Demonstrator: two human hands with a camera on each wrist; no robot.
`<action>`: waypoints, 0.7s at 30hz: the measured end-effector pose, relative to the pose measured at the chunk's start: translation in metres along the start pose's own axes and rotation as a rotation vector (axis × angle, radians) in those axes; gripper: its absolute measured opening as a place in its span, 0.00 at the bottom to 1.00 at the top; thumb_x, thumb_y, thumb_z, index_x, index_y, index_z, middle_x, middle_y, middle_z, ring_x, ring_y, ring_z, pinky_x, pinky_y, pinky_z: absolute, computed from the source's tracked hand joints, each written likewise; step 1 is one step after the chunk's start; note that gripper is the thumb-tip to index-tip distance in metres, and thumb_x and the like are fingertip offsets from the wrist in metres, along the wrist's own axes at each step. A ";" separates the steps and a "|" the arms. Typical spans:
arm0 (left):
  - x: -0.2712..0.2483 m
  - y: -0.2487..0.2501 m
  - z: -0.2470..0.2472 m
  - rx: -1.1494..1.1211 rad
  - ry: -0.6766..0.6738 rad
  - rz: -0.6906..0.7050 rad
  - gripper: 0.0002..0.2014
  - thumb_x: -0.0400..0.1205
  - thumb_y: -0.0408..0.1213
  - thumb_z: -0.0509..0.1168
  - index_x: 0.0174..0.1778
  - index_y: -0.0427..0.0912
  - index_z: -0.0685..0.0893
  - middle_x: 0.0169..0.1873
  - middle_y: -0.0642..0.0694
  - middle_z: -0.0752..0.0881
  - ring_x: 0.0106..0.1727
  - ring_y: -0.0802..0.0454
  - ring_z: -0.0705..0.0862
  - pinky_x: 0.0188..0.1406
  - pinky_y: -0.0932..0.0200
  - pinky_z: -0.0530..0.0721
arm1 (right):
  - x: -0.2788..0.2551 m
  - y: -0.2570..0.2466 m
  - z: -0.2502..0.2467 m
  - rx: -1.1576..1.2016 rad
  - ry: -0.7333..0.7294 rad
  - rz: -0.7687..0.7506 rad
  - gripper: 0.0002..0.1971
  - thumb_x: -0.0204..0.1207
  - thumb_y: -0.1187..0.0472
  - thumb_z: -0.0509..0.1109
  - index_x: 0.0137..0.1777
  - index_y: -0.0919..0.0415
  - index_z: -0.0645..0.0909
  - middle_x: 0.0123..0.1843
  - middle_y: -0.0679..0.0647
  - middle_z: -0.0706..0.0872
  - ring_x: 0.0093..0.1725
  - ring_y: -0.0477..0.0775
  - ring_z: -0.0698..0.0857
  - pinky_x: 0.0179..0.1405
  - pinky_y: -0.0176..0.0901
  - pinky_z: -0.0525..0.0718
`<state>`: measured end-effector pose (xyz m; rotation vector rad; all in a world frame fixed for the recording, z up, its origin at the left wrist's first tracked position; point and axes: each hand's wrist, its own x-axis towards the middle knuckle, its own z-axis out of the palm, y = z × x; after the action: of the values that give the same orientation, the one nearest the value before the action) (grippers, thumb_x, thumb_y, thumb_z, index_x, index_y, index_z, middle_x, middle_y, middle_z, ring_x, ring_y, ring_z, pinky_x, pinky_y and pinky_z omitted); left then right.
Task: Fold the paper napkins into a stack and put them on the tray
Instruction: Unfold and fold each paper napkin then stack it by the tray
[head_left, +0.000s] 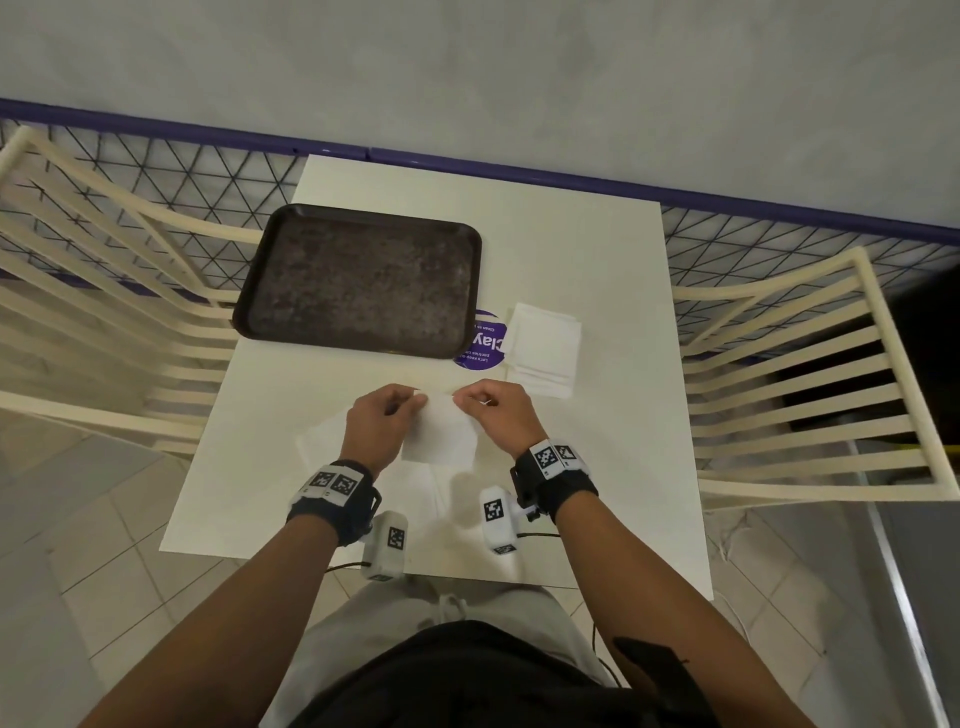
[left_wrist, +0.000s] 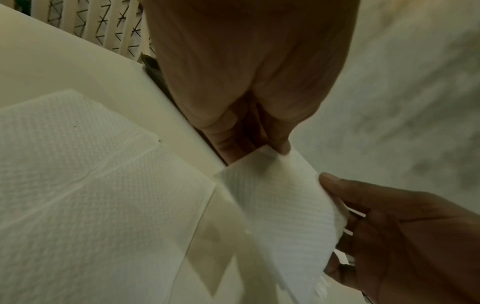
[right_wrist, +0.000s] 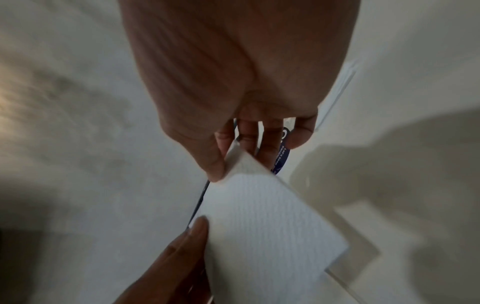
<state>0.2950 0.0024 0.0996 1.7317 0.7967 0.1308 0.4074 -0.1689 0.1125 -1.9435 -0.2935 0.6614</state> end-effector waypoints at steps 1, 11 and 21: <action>0.000 0.002 0.000 0.025 0.022 0.018 0.06 0.84 0.49 0.73 0.49 0.51 0.91 0.46 0.51 0.93 0.52 0.46 0.90 0.58 0.43 0.89 | 0.000 0.001 -0.001 0.040 0.018 0.032 0.06 0.77 0.56 0.78 0.50 0.56 0.93 0.42 0.45 0.91 0.40 0.43 0.85 0.46 0.37 0.83; 0.002 0.014 0.018 0.170 0.146 0.177 0.09 0.93 0.47 0.60 0.59 0.49 0.82 0.36 0.49 0.85 0.39 0.46 0.85 0.44 0.48 0.86 | -0.004 -0.001 0.003 0.053 -0.031 0.253 0.17 0.78 0.45 0.75 0.54 0.59 0.83 0.40 0.55 0.92 0.36 0.50 0.90 0.45 0.47 0.84; 0.009 0.002 0.006 0.248 -0.005 -0.032 0.12 0.93 0.51 0.57 0.64 0.51 0.80 0.37 0.51 0.91 0.28 0.49 0.90 0.38 0.49 0.91 | 0.066 0.005 -0.084 -0.317 0.261 0.183 0.06 0.81 0.55 0.72 0.46 0.55 0.80 0.45 0.53 0.87 0.46 0.57 0.84 0.47 0.40 0.76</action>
<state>0.3056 0.0018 0.0969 1.9502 0.8648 0.0054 0.5086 -0.2032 0.1145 -2.3538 -0.0592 0.4904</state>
